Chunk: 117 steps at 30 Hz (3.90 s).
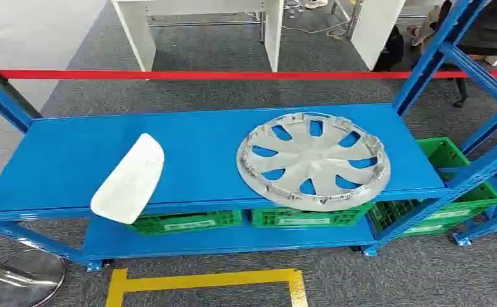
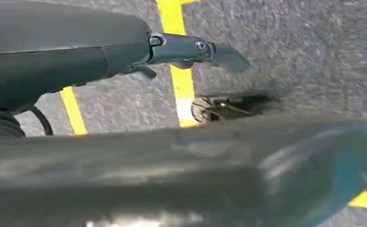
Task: Take the parts from the cabinet and place them on the table.
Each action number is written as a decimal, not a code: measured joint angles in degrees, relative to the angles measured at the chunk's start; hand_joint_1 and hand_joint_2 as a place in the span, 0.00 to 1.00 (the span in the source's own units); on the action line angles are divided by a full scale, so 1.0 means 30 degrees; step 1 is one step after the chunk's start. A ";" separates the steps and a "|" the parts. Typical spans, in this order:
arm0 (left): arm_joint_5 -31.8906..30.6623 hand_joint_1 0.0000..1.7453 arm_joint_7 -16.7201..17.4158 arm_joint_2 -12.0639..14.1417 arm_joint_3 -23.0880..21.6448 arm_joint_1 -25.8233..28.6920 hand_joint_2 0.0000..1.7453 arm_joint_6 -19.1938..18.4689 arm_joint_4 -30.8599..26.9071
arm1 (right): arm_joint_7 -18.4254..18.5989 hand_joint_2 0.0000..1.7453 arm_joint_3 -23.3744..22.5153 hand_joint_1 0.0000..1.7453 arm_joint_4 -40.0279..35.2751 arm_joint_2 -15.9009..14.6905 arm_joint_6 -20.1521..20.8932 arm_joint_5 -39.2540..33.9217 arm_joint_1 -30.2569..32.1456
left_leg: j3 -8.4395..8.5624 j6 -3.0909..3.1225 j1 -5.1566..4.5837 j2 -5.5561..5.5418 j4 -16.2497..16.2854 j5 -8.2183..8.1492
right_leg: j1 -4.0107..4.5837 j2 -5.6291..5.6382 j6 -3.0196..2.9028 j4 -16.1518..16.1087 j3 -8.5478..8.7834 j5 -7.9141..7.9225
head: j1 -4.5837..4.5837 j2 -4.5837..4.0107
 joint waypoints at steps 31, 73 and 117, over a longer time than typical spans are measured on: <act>0.0786 0.00 -0.4577 0.2717 -0.6159 0.1159 1.00 0.5434 -1.3533 | -0.3600 0.00 0.3069 0.00 0.3236 0.1064 -0.0933 -0.3578 -0.1080 | 0.0002 -0.0002 -0.0006 0.0008 0.0013 0.0003 | -0.0007 0.0015 0.0012 0.0003 0.0001 0.0015 | -0.0022 0.0000; -2.3765 0.00 -0.1837 0.2812 0.2454 0.2305 1.00 1.1467 -2.5703 | -0.4642 0.00 0.3877 0.00 0.4161 0.1698 -0.1290 -0.4256 -0.1209 | 0.0003 -0.0008 -0.0006 0.0009 0.0012 0.0016 | -0.0006 0.0015 0.0012 0.0011 0.0009 0.0016 | 0.0000 0.0000; -2.5198 0.00 -0.1736 0.2302 0.4251 -0.0881 1.00 1.1970 -2.0211 | -0.4365 0.00 0.4176 0.00 0.4416 0.1625 -0.0940 -0.3301 -0.1522 | 0.0016 -0.0015 -0.0013 0.0014 0.0037 0.0045 | -0.0014 0.0021 0.0015 0.0016 -0.0009 0.0043 | -0.0008 0.0007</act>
